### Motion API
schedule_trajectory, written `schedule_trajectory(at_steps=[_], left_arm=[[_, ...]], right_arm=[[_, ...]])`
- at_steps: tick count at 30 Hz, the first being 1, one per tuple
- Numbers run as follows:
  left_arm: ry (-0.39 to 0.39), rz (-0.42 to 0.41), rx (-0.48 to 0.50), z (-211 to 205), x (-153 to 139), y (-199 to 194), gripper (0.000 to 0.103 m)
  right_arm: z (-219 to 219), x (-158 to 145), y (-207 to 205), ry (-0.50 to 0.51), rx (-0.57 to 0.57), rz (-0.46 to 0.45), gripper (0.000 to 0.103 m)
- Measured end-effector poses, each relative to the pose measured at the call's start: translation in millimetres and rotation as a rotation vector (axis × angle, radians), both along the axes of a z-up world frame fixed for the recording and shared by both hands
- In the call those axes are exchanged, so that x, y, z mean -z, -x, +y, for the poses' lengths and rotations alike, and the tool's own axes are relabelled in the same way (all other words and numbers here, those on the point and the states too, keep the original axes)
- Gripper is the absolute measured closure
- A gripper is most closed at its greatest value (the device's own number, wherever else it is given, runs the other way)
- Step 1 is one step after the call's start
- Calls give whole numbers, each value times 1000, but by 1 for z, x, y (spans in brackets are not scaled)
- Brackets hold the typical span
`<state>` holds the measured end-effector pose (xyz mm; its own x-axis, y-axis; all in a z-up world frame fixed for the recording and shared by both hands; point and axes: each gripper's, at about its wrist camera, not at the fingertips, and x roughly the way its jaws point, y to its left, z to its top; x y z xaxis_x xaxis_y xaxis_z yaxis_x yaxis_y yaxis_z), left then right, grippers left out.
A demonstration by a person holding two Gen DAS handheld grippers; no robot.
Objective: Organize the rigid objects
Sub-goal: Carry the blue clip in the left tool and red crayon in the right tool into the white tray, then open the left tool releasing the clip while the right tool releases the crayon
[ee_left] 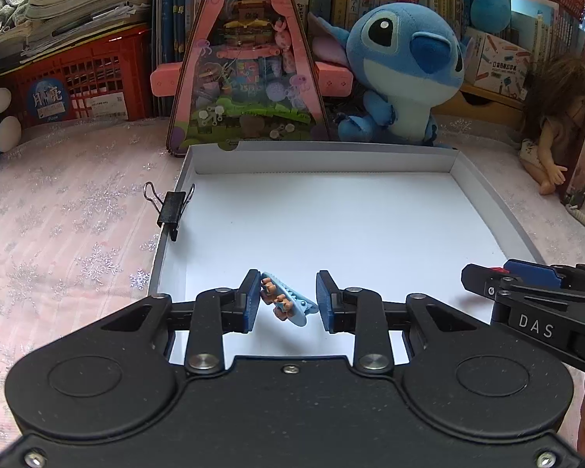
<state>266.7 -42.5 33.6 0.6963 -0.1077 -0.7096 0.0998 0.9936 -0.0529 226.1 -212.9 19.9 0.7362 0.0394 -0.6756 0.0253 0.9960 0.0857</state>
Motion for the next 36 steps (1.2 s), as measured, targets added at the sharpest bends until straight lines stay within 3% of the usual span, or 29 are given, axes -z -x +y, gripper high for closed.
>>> schedule_trajectory(at_steps=[22,27,33,36], left_arm=[[-42,20,-2,-6,12,-4,74],[-38,22,21,-6,11,-1,72],[-45,-19,42,-5,-1,12,56],[-51,-54,59,-3,-10,24,33]], right_arm=[[9,8,-10,58,-16,40,54],[8,6,-7,46,-17,25,40],[5,-4,6,49,-12,-20,33],[4,-12,18,51,-14,-53,27]])
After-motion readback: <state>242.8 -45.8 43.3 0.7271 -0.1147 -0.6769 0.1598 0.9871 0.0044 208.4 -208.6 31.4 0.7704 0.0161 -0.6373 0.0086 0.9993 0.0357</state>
